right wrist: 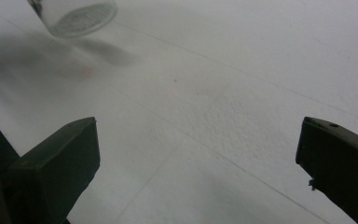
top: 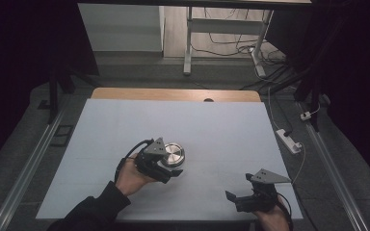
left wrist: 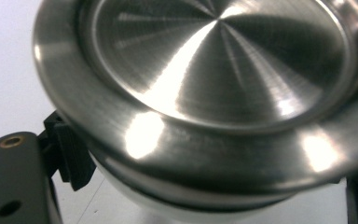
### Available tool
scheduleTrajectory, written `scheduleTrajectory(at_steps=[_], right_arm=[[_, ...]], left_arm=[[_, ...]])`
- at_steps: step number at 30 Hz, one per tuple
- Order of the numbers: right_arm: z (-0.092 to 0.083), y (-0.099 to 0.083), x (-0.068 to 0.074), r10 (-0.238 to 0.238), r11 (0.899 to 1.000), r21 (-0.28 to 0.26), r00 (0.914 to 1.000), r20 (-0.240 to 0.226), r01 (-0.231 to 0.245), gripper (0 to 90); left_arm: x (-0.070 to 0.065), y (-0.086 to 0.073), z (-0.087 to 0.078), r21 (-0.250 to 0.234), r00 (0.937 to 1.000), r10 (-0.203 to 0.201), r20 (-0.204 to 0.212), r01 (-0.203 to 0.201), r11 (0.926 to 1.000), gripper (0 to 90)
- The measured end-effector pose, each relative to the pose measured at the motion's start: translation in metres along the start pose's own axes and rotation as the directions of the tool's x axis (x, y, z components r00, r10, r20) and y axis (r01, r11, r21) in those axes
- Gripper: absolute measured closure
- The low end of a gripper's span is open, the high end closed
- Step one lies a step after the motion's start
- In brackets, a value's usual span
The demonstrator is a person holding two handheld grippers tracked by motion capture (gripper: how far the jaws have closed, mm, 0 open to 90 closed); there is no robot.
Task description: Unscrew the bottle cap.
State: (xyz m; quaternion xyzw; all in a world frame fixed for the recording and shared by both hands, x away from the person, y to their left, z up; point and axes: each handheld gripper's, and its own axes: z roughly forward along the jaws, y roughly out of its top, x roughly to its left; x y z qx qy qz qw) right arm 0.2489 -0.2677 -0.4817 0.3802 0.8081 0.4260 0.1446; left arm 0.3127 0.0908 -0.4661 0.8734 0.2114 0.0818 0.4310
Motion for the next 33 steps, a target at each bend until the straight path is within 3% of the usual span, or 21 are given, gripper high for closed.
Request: scheduleTrajectory(at_steps=[10,23,32,33], right_arm=[[0.004,0.021,0.014,-0.061,0.998,-0.036,0.9959,-0.067,0.058,0.0],[0.017,0.05,0.031,-0.132,0.989,-0.092,0.9789,-0.156,0.119,0.0],[0.03,0.069,0.041,-0.153,0.987,-0.078,0.9698,-0.19,0.141,0.0],[0.035,0.074,0.045,-0.175,0.984,-0.059,0.9672,-0.184,0.167,0.0]], left_arm=[[-0.001,0.0,0.002,0.007,0.9999,0.011,0.009,-0.012,0.9999,15.0],[-0.004,0.001,0.005,0.001,0.9998,0.01,0.016,-0.01,0.9999,15.0],[-0.006,0.002,0.005,0.012,0.9996,0.019,0.023,-0.019,0.9997,15.0],[-0.006,0.002,0.005,0.012,0.9996,0.018,0.023,-0.019,0.9998,15.0]])
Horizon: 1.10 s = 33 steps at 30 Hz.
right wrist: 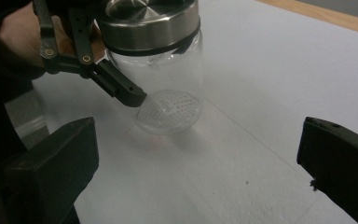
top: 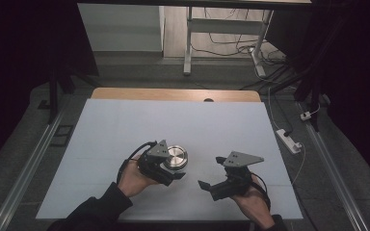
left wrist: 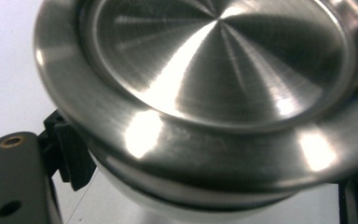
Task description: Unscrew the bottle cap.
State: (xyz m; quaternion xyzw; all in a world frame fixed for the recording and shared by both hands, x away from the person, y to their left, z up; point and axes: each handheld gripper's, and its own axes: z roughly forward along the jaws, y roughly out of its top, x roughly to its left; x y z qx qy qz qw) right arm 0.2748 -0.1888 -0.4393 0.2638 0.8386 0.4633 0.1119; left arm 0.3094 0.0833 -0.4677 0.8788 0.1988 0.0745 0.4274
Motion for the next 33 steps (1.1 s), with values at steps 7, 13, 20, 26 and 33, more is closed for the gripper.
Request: scheduleTrajectory(at_steps=[7,13,20,26,33], right_arm=[[0.013,0.012,0.0,0.018,1.0,0.006,0.9998,-0.011,-0.018,0.0],[0.022,0.024,0.003,0.008,1.0,0.009,0.9995,-0.032,-0.008,0.0],[0.034,0.038,0.008,-0.021,1.0,-0.003,0.9987,-0.046,0.021,0.0],[0.046,0.048,0.013,-0.03,1.0,-0.006,0.9985,-0.046,0.03,1.0],[0.059,0.054,0.018,-0.064,0.998,-0.009,0.9956,-0.069,0.063,6.7]], left_arm=[[0.0,0.0,0.0,-0.001,1.0,0.002,0.006,-0.002,1.0,15.0],[-0.003,0.001,0.002,-0.003,0.9999,0.001,0.012,-0.001,1.0,15.0],[-0.004,0.002,0.001,0.001,0.9998,0.01,0.015,-0.01,1.0,15.0],[-0.005,0.002,0.002,0.004,0.9997,0.013,0.021,-0.013,0.9999,15.0],[-0.006,0.002,0.003,0.008,0.9996,0.016,0.025,-0.016,0.9998,15.1]])
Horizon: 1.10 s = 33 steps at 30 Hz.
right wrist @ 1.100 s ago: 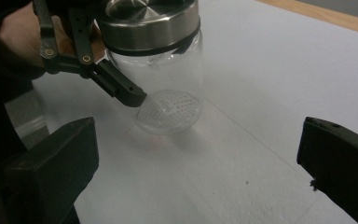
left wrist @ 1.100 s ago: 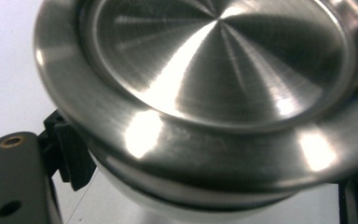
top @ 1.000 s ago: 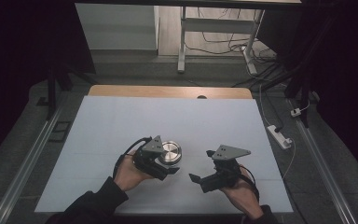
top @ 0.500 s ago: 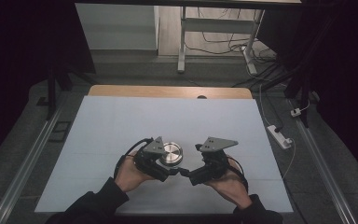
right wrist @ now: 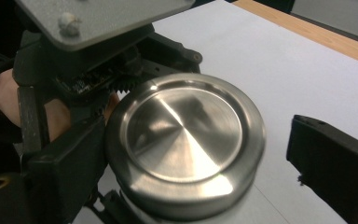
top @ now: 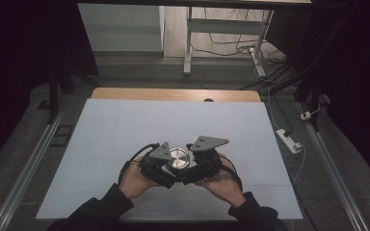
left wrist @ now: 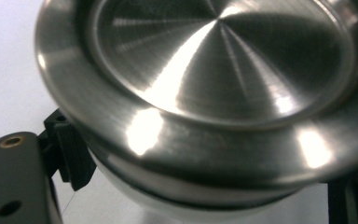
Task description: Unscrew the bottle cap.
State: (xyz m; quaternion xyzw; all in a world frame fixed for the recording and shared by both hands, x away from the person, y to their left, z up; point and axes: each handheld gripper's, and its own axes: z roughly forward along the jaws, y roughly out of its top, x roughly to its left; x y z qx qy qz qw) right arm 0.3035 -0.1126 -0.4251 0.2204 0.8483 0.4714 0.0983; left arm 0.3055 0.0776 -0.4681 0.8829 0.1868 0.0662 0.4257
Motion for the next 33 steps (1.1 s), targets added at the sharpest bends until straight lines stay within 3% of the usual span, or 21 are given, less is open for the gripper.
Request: scheduleTrajectory(at_steps=[7,10,14,17,19,23,25,28,29,30,31,32,33], right_arm=[[0.008,0.002,0.001,-0.035,0.999,0.004,0.999,-0.029,0.035,17.5],[0.009,0.002,0.0,-0.043,0.999,-0.002,0.9982,-0.041,0.043,17.9],[0.008,0.003,-0.002,-0.045,0.999,-0.001,0.9959,-0.079,0.045,18.1],[0.006,0.003,-0.005,-0.052,0.999,-0.003,0.9898,-0.133,0.052,18.1],[0.005,0.004,-0.008,-0.062,0.998,-0.007,0.9813,-0.182,0.062,18.1],[0.004,0.005,-0.014,-0.093,0.996,-0.012,0.9559,-0.278,0.094,18.1],[0.004,0.005,-0.017,-0.117,0.993,-0.015,0.9347,-0.336,0.119,18.1],[0.005,0.005,-0.021,-0.166,0.986,-0.042,0.8925,-0.419,0.164,18.0],[0.005,0.004,-0.021,-0.175,0.984,-0.051,0.8788,-0.444,0.17,17.9],[0.005,0.004,-0.022,-0.184,0.982,-0.056,0.8711,-0.455,0.178,17.9],[0.005,0.004,-0.022,-0.184,0.982,-0.056,0.8711,-0.455,0.178,17.9],[0.005,0.005,-0.022,-0.173,0.985,-0.055,0.8779,-0.446,0.166,14.2],[0.004,0.006,-0.022,-0.163,0.986,-0.049,0.8924,-0.421,0.157,9.5]], left_arm=[[0.002,-0.001,-0.001,0.004,1.0,0.003,0.001,-0.003,1.0,15.1],[0.002,-0.001,-0.001,0.005,0.9999,0.012,0.01,-0.012,0.9999,15.0],[0.003,-0.002,-0.002,-0.01,0.9989,0.017,0.044,-0.017,0.9998,15.1],[0.005,-0.001,-0.005,-0.013,0.9952,0.045,0.087,-0.044,0.9989,15.1],[0.005,-0.001,-0.006,-0.016,0.9912,0.063,0.117,-0.061,0.998,15.1],[0.005,-0.002,-0.008,-0.024,0.9804,0.096,0.172,-0.093,0.9953,15.1],[0.004,-0.002,-0.009,-0.032,0.9728,0.115,0.201,-0.111,0.9933,15.0],[0.002,-0.003,-0.009,-0.046,0.9613,0.143,0.235,-0.137,0.9896,15.1],[0.002,-0.003,-0.01,-0.047,0.9596,0.149,0.239,-0.142,0.9888,15.0],[0.001,-0.003,-0.01,-0.047,0.9602,0.151,0.235,-0.144,0.9885,15.0],[0.001,-0.003,-0.01,-0.047,0.9602,0.151,0.235,-0.144,0.9885,15.0],[0.002,-0.002,-0.01,-0.048,0.9662,0.135,0.22,-0.128,0.9907,15.1],[0.003,-0.002,-0.011,-0.047,0.9705,0.128,0.205,-0.12,0.9916,15.1]])
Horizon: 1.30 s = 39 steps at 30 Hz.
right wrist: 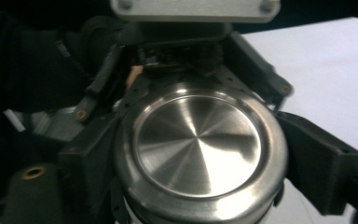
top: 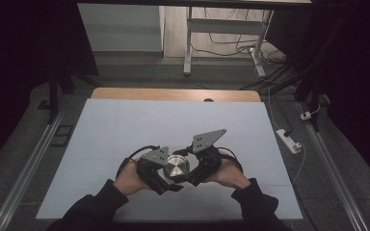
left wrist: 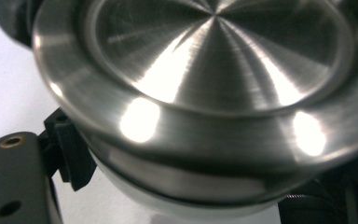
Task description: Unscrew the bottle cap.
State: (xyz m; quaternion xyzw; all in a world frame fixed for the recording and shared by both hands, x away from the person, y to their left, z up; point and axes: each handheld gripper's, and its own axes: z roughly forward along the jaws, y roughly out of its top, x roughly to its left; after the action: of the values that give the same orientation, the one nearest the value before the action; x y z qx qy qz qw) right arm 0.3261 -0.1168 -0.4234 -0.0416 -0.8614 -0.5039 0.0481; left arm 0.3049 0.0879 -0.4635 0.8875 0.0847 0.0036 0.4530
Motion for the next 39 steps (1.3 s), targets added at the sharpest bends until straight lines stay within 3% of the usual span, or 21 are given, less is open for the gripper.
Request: scheduleTrajectory(at_steps=[3,5,7,10,14,15,16,18,21,22,25,28,34,36,39], right_arm=[[-0.005,0.005,0.003,0.043,0.999,-0.015,0.9942,0.098,-0.042,2.0],[-0.007,0.008,0.004,0.091,0.996,-0.028,0.9858,0.141,-0.088,0.0],[-0.007,0.009,0.005,0.14,0.99,-0.016,0.9674,0.211,-0.14,0.0],[-0.001,0.007,0.007,0.147,0.988,-0.004,0.938,0.314,-0.153,0.4],[0.009,0.007,0.011,0.155,0.987,-0.025,0.9162,0.37,-0.156,4.9],[0.009,0.007,0.011,0.155,0.987,-0.025,0.9162,0.37,-0.156,4.9],[0.013,0.006,0.012,0.14,0.989,-0.014,0.9064,0.399,-0.147,6.5],[0.015,0.006,0.014,0.129,0.991,-0.016,0.9005,0.415,-0.135,8.7],[0.016,0.006,0.015,0.127,0.992,-0.025,0.904,0.408,-0.128,13.4],[0.016,0.006,0.016,0.119,0.993,-0.025,0.91,0.397,-0.119,17.0],[0.015,0.007,0.018,0.112,0.993,-0.023,0.9171,0.383,-0.112,18.0],[0.013,0.008,0.018,0.105,0.994,-0.009,0.9358,0.336,-0.109,18.2],[0.001,0.008,0.012,0.076,0.997,0.003,0.984,0.161,-0.077,18.2],[-0.002,0.008,0.012,0.055,0.998,0.006,0.9936,0.099,-0.055,18.2],[-0.005,0.008,0.013,-0.003,1.0,0.02,0.9997,0.026,0.002,18.1]], left_arm=[[0.003,-0.001,-0.002,0.0,0.9964,-0.052,-0.068,0.052,0.9987,15.0],[0.005,-0.002,-0.003,-0.003,0.9879,-0.094,-0.124,0.094,0.9956,15.1],[0.007,-0.003,-0.003,-0.011,0.9776,-0.124,-0.17,0.124,0.9922,15.1],[0.008,-0.004,-0.003,-0.005,0.9703,-0.138,-0.199,0.14,0.9902,15.1],[0.006,-0.003,0.001,0.008,0.9626,-0.139,-0.232,0.145,0.9894,15.0],[0.006,-0.003,0.001,0.008,0.9626,-0.139,-0.232,0.145,0.9894,15.1],[0.005,-0.002,0.001,0.016,0.9612,-0.136,-0.24,0.144,0.9895,15.1],[0.005,-0.001,0.001,0.017,0.9608,-0.138,-0.241,0.146,0.9891,15.1],[0.004,0.0,0.001,0.017,0.9641,-0.132,-0.23,0.14,0.99,15.1],[0.004,0.0,0.001,0.015,0.9656,-0.13,-0.225,0.137,0.9904,15.1],[0.004,0.0,-0.001,0.017,0.9751,-0.107,-0.194,0.113,0.9935,15.0],[0.003,0.0,-0.003,0.011,0.9855,-0.089,-0.144,0.092,0.9957,15.1],[0.0,0.003,-0.006,0.0,0.9994,-0.021,-0.029,0.021,0.9998,15.1],[-0.003,0.003,-0.006,-0.008,1.0,0.007,0.005,-0.007,0.9999,15.1],[-0.008,0.005,-0.004,-0.006,0.998,0.05,0.04,-0.049,0.9988,15.1]])
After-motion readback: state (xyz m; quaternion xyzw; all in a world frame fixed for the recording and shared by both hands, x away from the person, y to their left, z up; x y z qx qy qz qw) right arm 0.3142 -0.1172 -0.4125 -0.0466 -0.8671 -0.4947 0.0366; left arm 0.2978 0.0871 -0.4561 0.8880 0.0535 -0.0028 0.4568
